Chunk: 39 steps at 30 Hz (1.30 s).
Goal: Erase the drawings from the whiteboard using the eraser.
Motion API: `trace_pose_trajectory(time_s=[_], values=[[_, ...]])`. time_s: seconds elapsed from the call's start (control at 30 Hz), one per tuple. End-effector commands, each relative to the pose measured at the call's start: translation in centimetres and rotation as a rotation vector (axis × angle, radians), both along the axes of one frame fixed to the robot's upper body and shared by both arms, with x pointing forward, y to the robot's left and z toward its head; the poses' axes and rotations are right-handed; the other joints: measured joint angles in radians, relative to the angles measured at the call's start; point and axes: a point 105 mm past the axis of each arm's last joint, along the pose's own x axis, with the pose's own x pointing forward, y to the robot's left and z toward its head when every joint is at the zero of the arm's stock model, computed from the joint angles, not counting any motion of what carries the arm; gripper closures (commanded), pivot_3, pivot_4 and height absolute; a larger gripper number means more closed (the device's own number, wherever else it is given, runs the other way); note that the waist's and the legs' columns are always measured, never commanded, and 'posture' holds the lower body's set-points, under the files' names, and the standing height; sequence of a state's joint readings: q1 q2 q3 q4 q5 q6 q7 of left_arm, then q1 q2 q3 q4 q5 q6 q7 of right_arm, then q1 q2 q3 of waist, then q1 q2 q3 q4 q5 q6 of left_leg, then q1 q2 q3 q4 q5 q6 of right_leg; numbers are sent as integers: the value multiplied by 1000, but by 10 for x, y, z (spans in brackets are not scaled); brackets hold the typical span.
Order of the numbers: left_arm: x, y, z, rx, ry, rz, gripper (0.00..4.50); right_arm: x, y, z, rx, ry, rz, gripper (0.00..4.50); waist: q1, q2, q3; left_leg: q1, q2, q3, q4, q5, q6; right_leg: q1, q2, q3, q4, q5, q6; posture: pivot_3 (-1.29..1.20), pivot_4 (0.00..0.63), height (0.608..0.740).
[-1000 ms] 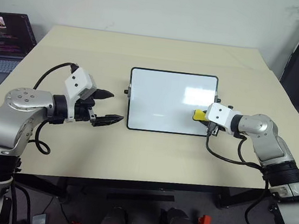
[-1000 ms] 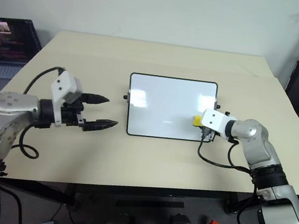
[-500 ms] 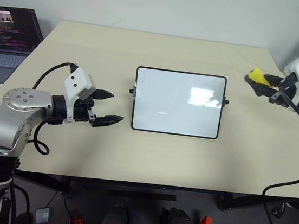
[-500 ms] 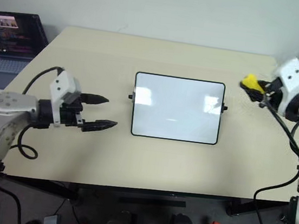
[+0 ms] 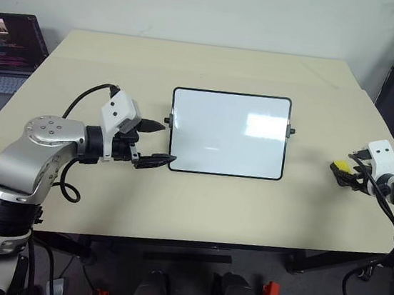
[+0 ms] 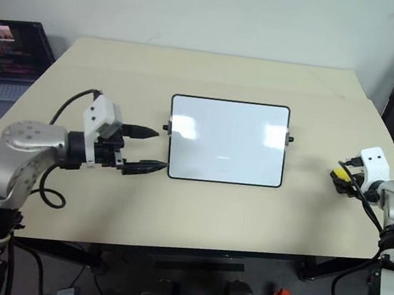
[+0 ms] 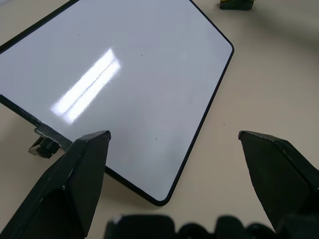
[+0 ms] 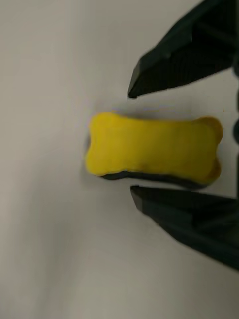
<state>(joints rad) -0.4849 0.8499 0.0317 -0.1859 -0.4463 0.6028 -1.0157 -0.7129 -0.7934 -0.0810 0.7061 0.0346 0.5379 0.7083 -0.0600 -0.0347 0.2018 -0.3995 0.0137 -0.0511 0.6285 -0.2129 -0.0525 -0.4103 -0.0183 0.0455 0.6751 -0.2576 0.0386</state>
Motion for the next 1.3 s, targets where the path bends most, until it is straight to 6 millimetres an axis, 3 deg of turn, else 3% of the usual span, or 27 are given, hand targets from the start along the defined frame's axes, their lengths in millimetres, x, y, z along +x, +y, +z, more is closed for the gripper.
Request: trace_pose_trajectory(time_s=[0.03,0.13,0.27,0.33,0.47,0.53,0.6,0.67,0.83,1.03,1.3], values=[[-1,1,9,8,-39,-6,0,6,-4,20,-6,-53,-17,100,0,0,0,0,0,0,0,0,0,0,0,0,0,0,0,0,150,740],[-1,5,12,-2,-52,17,0,8,3,39,-18,-102,35,42,2,0,0,0,0,0,0,0,0,0,0,0,0,0,0,0,150,740],[-3,9,11,-4,-46,30,0,18,37,83,-1,-293,175,42,-2,1,0,0,0,0,0,0,0,0,0,0,0,0,0,0,150,740],[-4,7,8,-5,-40,26,0,26,51,82,-10,-336,193,42,-4,0,0,0,0,0,0,0,0,0,0,0,0,0,0,0,150,740],[9,10,14,-41,-124,112,0,43,80,55,37,-401,178,42,-1,-1,-1,2,1,-1,0,0,0,2,1,-1,1,0,0,0,150,740],[35,35,37,-102,-310,326,0,49,86,38,47,-404,143,42,7,-1,-1,1,0,-1,1,0,0,2,0,-1,1,0,0,0,150,740],[55,72,59,-205,-441,593,0,53,88,36,89,-458,97,42,16,-1,0,0,0,-3,2,0,0,1,0,-2,1,3,-4,0,150,740],[62,99,64,-274,-503,765,0,56,88,40,144,-520,45,42,17,-1,0,-1,0,-2,2,0,0,0,0,-2,1,3,-4,0,150,740],[67,128,27,-290,-484,986,0,58,95,29,230,-565,16,42,19,-1,-1,-1,-2,-1,0,0,0,1,-3,-1,-1,4,-3,0,150,740],[70,130,-32,-317,-388,1181,0,54,104,4,414,-577,-38,42,18,-1,-1,0,-1,-2,1,0,0,1,-2,-2,2,5,-3,0,150,740],[75,126,-75,-365,-352,1270,0,50,118,-11,423,-621,-102,42,12,-1,-1,1,-1,-2,1,0,-1,1,-2,-1,3,5,-2,0,150,740]])
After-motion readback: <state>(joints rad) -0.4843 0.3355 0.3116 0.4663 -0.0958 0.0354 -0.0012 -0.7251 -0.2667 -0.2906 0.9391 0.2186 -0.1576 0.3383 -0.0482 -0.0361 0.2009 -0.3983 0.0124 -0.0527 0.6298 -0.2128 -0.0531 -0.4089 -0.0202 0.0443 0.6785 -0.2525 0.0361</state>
